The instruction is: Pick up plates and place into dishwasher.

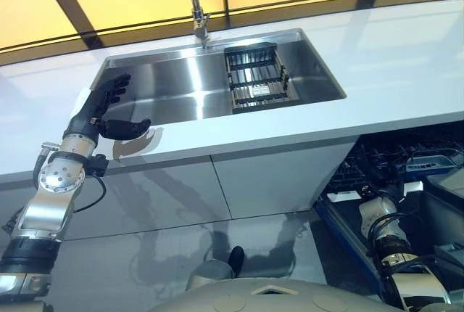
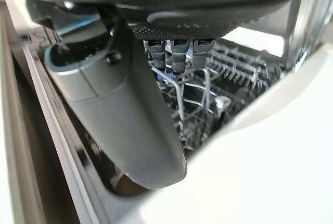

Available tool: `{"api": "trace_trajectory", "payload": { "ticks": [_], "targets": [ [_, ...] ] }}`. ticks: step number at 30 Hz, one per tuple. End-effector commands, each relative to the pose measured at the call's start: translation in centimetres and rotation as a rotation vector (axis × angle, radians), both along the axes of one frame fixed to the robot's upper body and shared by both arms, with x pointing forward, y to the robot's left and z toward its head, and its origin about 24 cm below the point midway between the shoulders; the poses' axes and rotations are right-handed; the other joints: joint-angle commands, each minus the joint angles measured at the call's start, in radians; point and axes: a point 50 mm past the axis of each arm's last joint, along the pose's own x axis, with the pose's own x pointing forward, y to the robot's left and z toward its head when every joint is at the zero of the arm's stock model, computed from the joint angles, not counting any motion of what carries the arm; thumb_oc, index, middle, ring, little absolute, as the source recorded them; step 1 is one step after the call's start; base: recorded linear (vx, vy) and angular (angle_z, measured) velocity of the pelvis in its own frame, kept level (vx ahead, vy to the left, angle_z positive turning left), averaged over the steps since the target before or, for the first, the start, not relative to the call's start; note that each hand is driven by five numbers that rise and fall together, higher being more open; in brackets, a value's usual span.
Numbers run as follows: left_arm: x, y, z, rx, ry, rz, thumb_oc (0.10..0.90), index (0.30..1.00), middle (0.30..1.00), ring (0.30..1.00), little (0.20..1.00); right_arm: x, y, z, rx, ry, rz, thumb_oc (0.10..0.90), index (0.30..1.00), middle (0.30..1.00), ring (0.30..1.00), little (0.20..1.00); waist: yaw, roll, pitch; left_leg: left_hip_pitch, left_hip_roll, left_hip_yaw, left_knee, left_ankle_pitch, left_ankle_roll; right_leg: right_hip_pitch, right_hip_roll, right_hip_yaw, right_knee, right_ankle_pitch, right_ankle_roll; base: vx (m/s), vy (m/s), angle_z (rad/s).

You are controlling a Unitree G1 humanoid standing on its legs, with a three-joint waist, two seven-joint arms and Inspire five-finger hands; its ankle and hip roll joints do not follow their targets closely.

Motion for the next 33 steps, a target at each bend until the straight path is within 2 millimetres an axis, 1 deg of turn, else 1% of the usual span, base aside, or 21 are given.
{"api": "trace_trajectory", "payload": {
  "ticks": [1, 6, 9, 13, 14, 19, 26, 29, 33],
  "targets": [
    [1.3, 0.0, 6.7, 0.092, -0.259, -0.069, 0.8, 0.9, 0.9, 0.9, 0.9, 10.5, 5.6, 14.0, -0.255, -0.553, 0.358, 0.8, 0.9, 0.9, 0.9, 0.9, 0.034, -0.04, -0.026, 0.081, -0.057, 0.034, 0.014, -0.158, 0.011, -0.09, -0.013, -0.016, 0.087, -0.002, -0.024, -0.01, 0.047, 0.0],
    [1.4, 0.0, 6.8, 0.083, -0.255, -0.074, 0.8, 0.9, 0.9, 0.9, 0.9, 10.0, 5.1, 13.8, -0.287, -0.527, 0.279, 0.8, 0.9, 0.9, 0.9, 0.9, 0.02, -0.04, -0.026, 0.087, -0.06, 0.047, 0.01, -0.164, 0.018, -0.09, -0.016, -0.005, 0.079, 0.008, -0.016, -0.02, 0.04, -0.01],
    [1.4, -0.2, 6.7, 0.081, -0.254, -0.074, 0.8, 0.9, 0.9, 0.9, 0.9, 9.3, 4.8, 13.2, -0.331, -0.492, 0.258, 0.8, 0.9, 0.9, 0.9, 0.9, 0.001, -0.041, -0.026, 0.092, -0.061, 0.066, 0.007, -0.17, 0.022, -0.092, -0.017, 0.011, 0.067, 0.018, -0.009, -0.03, 0.036, 0.0],
    [1.6, -0.5, 6.5, 0.07, -0.256, -0.073, 0.8, 0.9, 0.9, 0.9, 0.9, 8.4, 3.9, 12.7, -0.325, -0.484, 0.21, 0.8, 0.9, 0.9, 0.9, 0.9, -0.027, -0.042, -0.025, 0.1, -0.061, 0.093, 0.004, -0.177, 0.025, -0.094, -0.014, 0.035, 0.045, 0.035, -0.002, -0.04, 0.021, -0.04],
    [1.7, -0.5, 6.5, 0.067, -0.257, -0.069, 0.8, 0.9, 0.9, 0.9, 0.9, 8.0, 3.5, 12.5, -0.32, -0.485, 0.187, 0.8, 0.9, 0.9, 0.9, 0.9, -0.04, -0.043, -0.023, 0.102, -0.06, 0.104, 0.004, -0.181, 0.026, -0.096, -0.013, 0.045, 0.037, 0.041, 0.001, -0.05, 0.002, -0.15],
    [1.8, -0.7, 6.3, 0.058, -0.261, -0.057, 0.8, 0.9, 0.9, 0.9, 0.9, 6.0, 1.9, 11.9, -0.345, -0.478, 0.083, 0.8, 0.9, 0.9, 0.9, 0.9, -0.082, -0.047, -0.023, 0.113, -0.052, 0.148, 0.005, -0.195, 0.029, -0.1, -0.008, 0.083, 0.01, 0.059, 0.011, -0.05, -0.013, -0.22],
    [1.6, -0.5, 5.9, 0.052, -0.265, -0.034, 0.8, 0.9, 0.9, 0.9, 0.9, 3.6, 0.0, 12.2, -0.491, -0.429, 0.019, 0.8, 0.9, 0.9, 0.9, 0.9, -0.144, -0.058, -0.022, 0.129, -0.038, 0.204, 0.005, -0.211, 0.031, -0.11, 0.004, 0.139, 0.003, 0.064, 0.017, -0.03, -0.029, -0.22],
    [1.5, -0.3, 6.0, 0.051, -0.268, -0.028, 0.8, 0.9, 0.9, 0.9, 0.9, 2.6, -1.1, 12.1, -0.538, -0.386, -0.024, 0.8, 0.9, 0.9, 0.9, 0.9, -0.165, -0.063, -0.025, 0.134, -0.033, 0.224, 0.005, -0.216, 0.032, -0.114, 0.01, 0.163, 0.003, 0.064, 0.018, -0.02, -0.035, -0.24],
    [1.2, 0.0, 6.0, 0.052, -0.275, -0.016, 0.8, 0.9, 0.9, 0.9, 0.9, 0.8, -2.7, 11.2, -0.601, -0.29, -0.114, 0.8, 0.9, 0.9, 0.9, 0.9, -0.195, -0.069, -0.026, 0.141, -0.026, 0.246, 0.003, -0.222, 0.033, -0.116, 0.02, 0.194, 0.004, 0.065, 0.019, -0.02, -0.042, -0.33]
  ]
}}
